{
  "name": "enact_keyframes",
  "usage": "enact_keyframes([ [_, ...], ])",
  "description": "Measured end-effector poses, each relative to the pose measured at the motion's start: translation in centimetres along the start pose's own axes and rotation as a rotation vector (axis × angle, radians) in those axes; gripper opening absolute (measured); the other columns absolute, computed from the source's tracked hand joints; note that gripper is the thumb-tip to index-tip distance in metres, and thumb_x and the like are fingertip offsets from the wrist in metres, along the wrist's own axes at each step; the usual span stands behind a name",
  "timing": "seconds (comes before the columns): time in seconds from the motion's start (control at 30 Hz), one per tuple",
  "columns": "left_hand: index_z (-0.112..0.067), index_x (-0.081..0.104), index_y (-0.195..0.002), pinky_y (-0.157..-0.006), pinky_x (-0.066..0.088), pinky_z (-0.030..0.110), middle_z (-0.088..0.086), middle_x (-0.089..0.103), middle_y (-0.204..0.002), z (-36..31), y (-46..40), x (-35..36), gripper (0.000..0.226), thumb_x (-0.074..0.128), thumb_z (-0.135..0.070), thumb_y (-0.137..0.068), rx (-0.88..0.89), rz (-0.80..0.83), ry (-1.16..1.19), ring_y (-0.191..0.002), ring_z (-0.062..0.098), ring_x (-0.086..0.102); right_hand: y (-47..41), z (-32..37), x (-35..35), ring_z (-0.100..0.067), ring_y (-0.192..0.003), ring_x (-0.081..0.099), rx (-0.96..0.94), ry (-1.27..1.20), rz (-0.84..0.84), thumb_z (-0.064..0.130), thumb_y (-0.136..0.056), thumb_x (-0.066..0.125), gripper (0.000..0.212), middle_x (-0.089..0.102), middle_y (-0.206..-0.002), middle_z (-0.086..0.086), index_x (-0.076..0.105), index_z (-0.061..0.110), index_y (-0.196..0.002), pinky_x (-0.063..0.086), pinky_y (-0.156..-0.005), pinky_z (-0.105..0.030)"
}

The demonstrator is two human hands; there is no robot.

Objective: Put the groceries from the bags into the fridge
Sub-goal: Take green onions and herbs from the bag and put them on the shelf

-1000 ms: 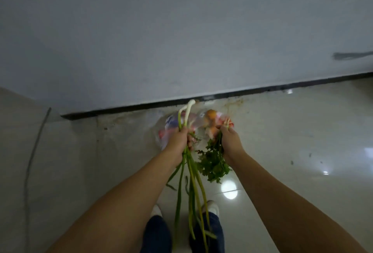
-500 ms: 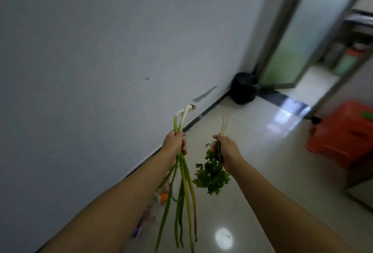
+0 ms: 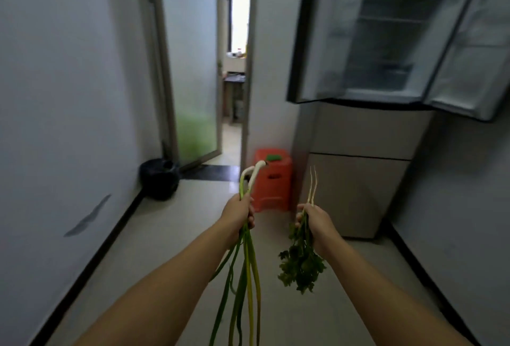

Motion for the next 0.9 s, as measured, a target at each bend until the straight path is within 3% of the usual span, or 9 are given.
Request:
enact_keyframes([
  [0.17,-0.010,0.052,-0.093,-0.053,0.043,0.027,0.002,0.050,-0.066,-1.2,-2.4,17.8,0.022,0.037,-0.024,-0.100,0.025,0.170,-0.123,-0.053,0.014,0.045,-3.4,5.4,-16.7,-0.016,-0.066,0.052,-0.084,-0.062,-0.179,0.017,-0.101,0.036,0.023,0.054,-0.077,-0.006,0.056,0.007,-0.108,0.044,-0.060,-0.027],
  [0.33,-0.010,0.050,-0.091,-0.049,0.042,0.027,0.003,0.048,-0.065,-3.7,-4.9,30.6,0.021,0.035,-0.022,-0.100,0.081,0.301,-0.188,-0.050,0.015,0.043,-7.3,10.1,-26.5,-0.017,-0.066,0.051,-0.149,-0.126,-0.259,0.018,-0.101,0.036,0.024,0.054,-0.076,-0.005,0.056,0.007,-0.110,0.044,-0.062,-0.028],
  [0.67,-0.010,0.051,-0.092,-0.053,0.043,0.028,0.003,0.048,-0.066,-12.4,-18.7,45.3,0.023,0.035,-0.024,-0.101,0.227,0.380,-0.200,-0.054,0.016,0.044,-21.1,20.6,-33.9,-0.017,-0.061,0.048,-0.277,-0.116,-0.272,0.017,-0.101,0.036,0.022,0.050,-0.074,-0.005,0.053,0.005,-0.108,0.043,-0.057,-0.027],
  [0.9,-0.009,0.050,-0.093,-0.052,0.040,0.028,0.004,0.046,-0.064,-24.0,-30.2,55.0,0.025,0.033,-0.024,-0.102,0.385,0.440,-0.225,-0.054,0.017,0.042,-33.8,31.8,-37.6,-0.017,-0.060,0.048,-0.383,-0.092,-0.304,0.016,-0.101,0.035,0.023,0.050,-0.072,-0.006,0.054,0.004,-0.108,0.042,-0.057,-0.027],
])
Point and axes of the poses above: each hand's wrist, its own y-axis away from the middle knuckle, its own x-axis out of the palm, z = x × y, the point moved 7 cm from there along -y, towards the middle knuckle
